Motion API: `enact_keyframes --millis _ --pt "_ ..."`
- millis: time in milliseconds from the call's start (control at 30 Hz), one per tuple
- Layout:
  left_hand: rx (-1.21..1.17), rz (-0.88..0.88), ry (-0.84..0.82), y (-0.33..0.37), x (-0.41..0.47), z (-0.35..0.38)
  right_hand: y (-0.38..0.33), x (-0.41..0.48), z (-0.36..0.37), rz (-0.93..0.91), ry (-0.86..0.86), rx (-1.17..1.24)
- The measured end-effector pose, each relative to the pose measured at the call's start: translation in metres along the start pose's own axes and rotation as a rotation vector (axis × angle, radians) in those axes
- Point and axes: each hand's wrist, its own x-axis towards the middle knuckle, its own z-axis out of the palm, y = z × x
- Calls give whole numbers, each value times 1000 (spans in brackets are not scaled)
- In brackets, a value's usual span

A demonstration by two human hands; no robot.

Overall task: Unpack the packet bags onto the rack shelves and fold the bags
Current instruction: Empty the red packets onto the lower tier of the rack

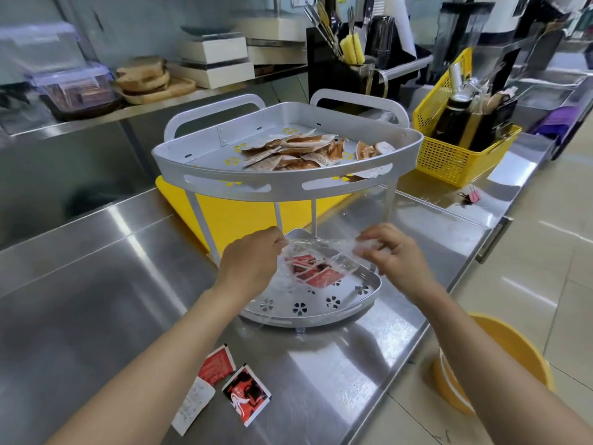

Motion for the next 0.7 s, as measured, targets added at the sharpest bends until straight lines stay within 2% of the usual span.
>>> enact_keyframes --millis 67,133,233,333,433,500,600,700 --pt "-53 -40 5 1 -3 1 8 -4 10 138 -167 -39" --pt "-105 -57 28 0 -6 1 12 -8 21 245 -260 -29" --pt "-76 -48 11 -5 -8 5 13 -7 32 325 -202 62" --pt "-76 -57 -51 -3 -8 -1 4 -3 33 298 -144 77" --pt "196 -38 -106 -5 -6 -9 -10 3 27 221 -157 -108" --pt "262 -5 -51 -5 -7 -17 -16 8 23 169 -145 -174" --pt "227 38 76 0 -9 -32 -29 15 16 141 -103 -172" --pt "230 225 219 8 -12 -41 -40 17 13 72 -43 -75"
